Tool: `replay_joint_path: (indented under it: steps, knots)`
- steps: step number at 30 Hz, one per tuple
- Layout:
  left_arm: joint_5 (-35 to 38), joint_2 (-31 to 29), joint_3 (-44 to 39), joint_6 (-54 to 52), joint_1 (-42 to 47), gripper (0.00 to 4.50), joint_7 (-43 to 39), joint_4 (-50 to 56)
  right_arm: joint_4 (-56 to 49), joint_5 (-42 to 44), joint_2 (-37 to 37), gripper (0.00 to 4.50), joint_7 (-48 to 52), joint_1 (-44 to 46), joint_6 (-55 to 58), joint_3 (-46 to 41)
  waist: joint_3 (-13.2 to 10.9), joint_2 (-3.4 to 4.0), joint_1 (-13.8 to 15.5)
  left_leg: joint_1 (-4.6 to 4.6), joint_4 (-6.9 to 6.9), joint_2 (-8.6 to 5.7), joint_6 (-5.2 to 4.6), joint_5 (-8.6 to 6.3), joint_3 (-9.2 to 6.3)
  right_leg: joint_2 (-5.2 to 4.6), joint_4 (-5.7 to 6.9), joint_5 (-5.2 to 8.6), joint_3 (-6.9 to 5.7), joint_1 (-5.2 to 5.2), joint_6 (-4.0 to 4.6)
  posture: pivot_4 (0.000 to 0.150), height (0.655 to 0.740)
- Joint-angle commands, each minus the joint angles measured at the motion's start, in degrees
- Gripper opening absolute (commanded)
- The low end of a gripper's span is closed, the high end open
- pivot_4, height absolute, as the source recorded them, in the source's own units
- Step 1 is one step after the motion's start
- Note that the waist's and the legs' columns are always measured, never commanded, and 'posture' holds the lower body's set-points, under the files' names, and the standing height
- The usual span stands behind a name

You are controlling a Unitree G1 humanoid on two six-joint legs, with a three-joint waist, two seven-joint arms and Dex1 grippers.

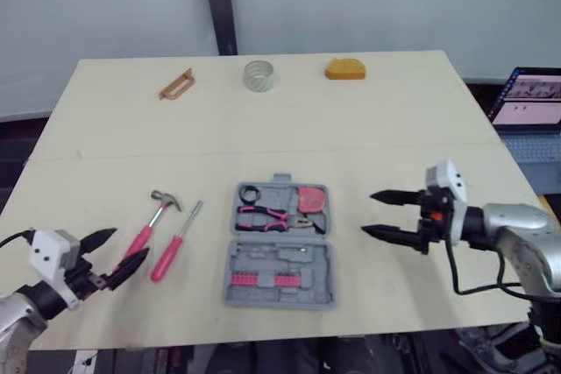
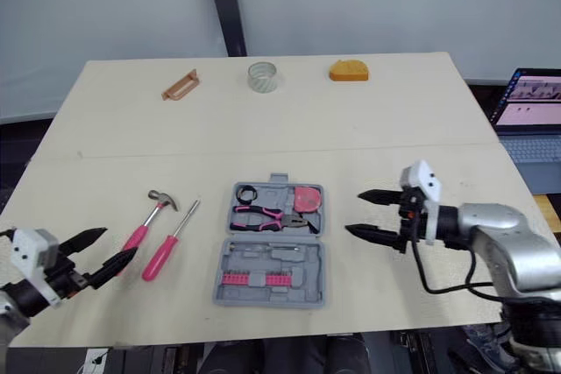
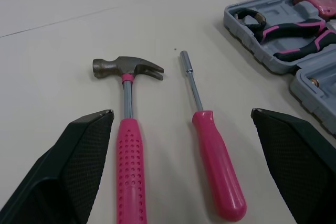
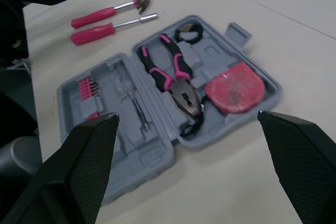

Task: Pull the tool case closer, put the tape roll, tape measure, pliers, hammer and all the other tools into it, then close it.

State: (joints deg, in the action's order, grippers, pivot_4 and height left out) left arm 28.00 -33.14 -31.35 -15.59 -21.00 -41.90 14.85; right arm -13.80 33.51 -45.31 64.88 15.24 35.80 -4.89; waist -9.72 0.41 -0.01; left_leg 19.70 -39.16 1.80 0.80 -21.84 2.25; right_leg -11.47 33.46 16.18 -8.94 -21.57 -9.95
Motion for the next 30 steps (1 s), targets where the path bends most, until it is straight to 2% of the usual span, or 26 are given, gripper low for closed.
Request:
replay_joint_path:
  steps: [1, 5, 11, 16, 22, 23, 24, 27, 30]
  knots:
    - [-1.20, 2.73, 2.29, -1.09, -1.51, 4.50, 4.60, 6.04, -4.25, 1.81, 1.44, 4.47, -0.47, 2.82, 0.64, 2.03, -0.02, -0.03, 0.00, 0.00, 0.00, 0.00, 0.00, 0.00, 0.00, 0.00, 0.00, 0.00, -0.01, 0.00, 0.00, 0.150, 0.7400]
    - [-3.92, 3.91, 3.04, -0.84, -0.71, 4.50, 8.17, 5.08, -4.68, 1.68, 4.21, 4.47, -1.05, 6.38, 0.92, 5.41, -0.03, -0.06, 0.05, -0.01, 0.00, 0.00, 0.00, 0.00, -0.01, 0.01, 0.01, 0.00, -0.01, 0.00, 0.01, 0.150, 0.7400]
    - [-4.65, 0.53, 2.45, -1.20, 6.52, 4.50, 9.13, -3.40, -4.01, 0.47, 7.26, 4.47, -2.14, 9.94, 0.42, 9.14, -0.02, -0.08, 0.15, 0.01, -0.04, 0.00, 0.00, 0.00, -0.03, 0.02, 0.02, 0.00, -0.03, 0.00, 0.01, 0.150, 0.7400]
    - [-7.94, -4.05, 6.45, -1.78, 14.58, 4.50, 8.24, -12.79, -3.68, -1.02, 10.06, 4.47, -4.05, 12.64, -0.22, 11.27, -0.02, -0.08, -0.06, -0.01, -0.03, 0.00, 0.00, 0.00, -0.02, 0.02, 0.06, 0.00, -0.03, -0.01, 0.01, 0.150, 0.7400]
    - [-11.97, -4.73, 10.98, 0.86, 21.96, 4.50, 8.28, -22.72, -3.72, -1.84, 12.41, 4.47, -6.08, 15.15, 0.27, 12.04, -0.02, -0.09, -0.23, 0.00, 0.01, 0.00, 0.01, 0.00, -0.02, 0.03, 0.07, 0.00, -0.09, -0.03, 0.01, 0.150, 0.7400]
    - [-12.37, -4.52, 11.50, 1.10, 22.72, 4.00, 8.38, -24.16, -3.71, -1.99, 12.54, 4.50, -6.35, 15.28, 0.23, 12.02, -0.02, -0.09, -0.24, -0.01, 0.01, 0.00, 0.01, 0.00, -0.02, 0.03, 0.07, 0.00, -0.09, -0.03, 0.01, 0.150, 0.7400]
    - [-12.95, -4.26, 12.07, 1.79, 23.55, 3.75, 8.59, -25.59, -3.76, -2.06, 12.64, 4.50, -6.66, 15.38, 0.23, 11.95, -0.02, -0.09, -0.24, -0.01, 0.01, 0.00, 0.01, 0.00, -0.02, 0.03, 0.08, 0.00, -0.09, -0.03, 0.01, 0.150, 0.7400]
    - [-13.46, -3.32, 13.26, 2.98, 25.92, 2.35, 8.43, -28.66, -4.10, -2.00, 12.68, 4.50, -7.61, 15.62, 0.41, 11.69, -0.02, -0.09, -0.24, -0.02, 0.01, 0.00, 0.01, 0.00, -0.02, 0.03, 0.10, -0.01, -0.09, -0.03, 0.00, 0.150, 0.7400]
    - [-13.88, -2.67, 14.62, 3.91, 28.02, 2.35, 8.15, -30.85, -4.55, -1.78, 12.59, 4.50, -8.27, 15.64, 0.60, 11.51, -0.02, -0.10, -0.21, -0.02, 0.00, 0.00, 0.01, 0.00, -0.02, 0.03, 0.10, -0.01, -0.09, -0.03, 0.00, 0.150, 0.7400]
